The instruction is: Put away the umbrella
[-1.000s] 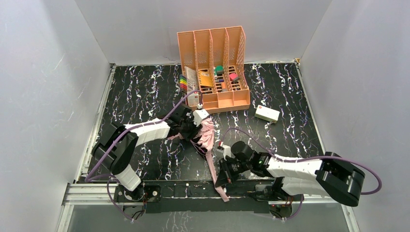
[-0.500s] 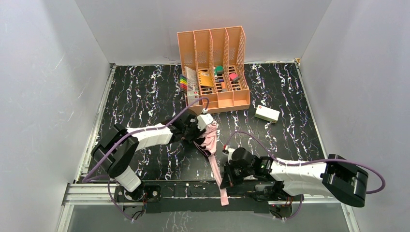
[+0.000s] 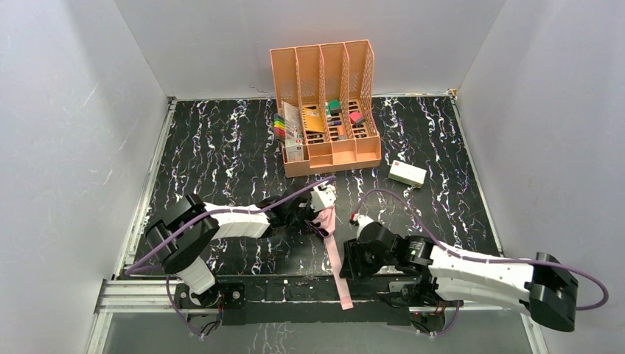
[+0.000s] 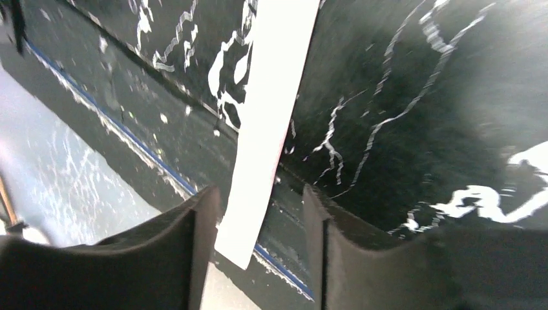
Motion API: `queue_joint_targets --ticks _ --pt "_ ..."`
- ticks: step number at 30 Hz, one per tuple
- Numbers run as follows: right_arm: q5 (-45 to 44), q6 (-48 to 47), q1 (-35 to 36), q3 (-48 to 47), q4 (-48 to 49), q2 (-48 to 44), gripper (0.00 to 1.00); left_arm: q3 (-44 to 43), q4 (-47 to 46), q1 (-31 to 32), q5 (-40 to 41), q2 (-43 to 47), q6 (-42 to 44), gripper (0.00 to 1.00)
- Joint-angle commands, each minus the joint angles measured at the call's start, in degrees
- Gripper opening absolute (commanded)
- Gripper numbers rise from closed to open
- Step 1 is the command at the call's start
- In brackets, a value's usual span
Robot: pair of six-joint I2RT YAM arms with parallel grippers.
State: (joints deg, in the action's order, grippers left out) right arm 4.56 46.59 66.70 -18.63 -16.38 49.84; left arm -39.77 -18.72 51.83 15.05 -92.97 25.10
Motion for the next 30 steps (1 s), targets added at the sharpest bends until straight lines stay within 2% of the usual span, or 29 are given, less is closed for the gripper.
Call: queue_joint_targets --ticks 1,4,10,12,15,21,26,30 --pt "-12.6 -0.8 -3.8 -5.7 -8.2 -5.8 0.64 4.4 5.7 0.4 2.3 -1.6 2.0 0.0" --pt "-16.2 -5.3 -10.2 -8.4 -7.9 -6.2 0.69 4.9 4.7 1.7 3.0 -1.8 2.8 0.0" --pt "-18.9 -19.4 -26.2 -13.5 3.1 0.6 0.67 7.2 1.1 5.5 6.0 -1.1 5.5 0.0" --pt "-12.3 -24.2 -32.8 -15.5 8.4 4.6 0.67 7.6 0.7 6.4 6.3 -0.8 6.1 0.0" --pt "5.2 -33.3 -41.3 -20.9 13.1 13.5 0.72 7.9 0.7 7.6 6.5 -0.9 7.3 0.0" --pt "25.3 -50.3 -45.2 -33.9 14.1 30.7 0.77 8.2 0.4 10.0 7.1 -2.0 9.6 0.0" --pt "41.3 -66.0 -45.2 -45.9 2.8 42.1 0.85 8.6 -0.4 11.5 7.4 -2.4 11.1 0.0" --pt "43.9 -72.7 -44.3 -52.6 -6.0 47.5 0.9 9.0 -0.7 12.4 7.7 -2.5 12.0 0.0"
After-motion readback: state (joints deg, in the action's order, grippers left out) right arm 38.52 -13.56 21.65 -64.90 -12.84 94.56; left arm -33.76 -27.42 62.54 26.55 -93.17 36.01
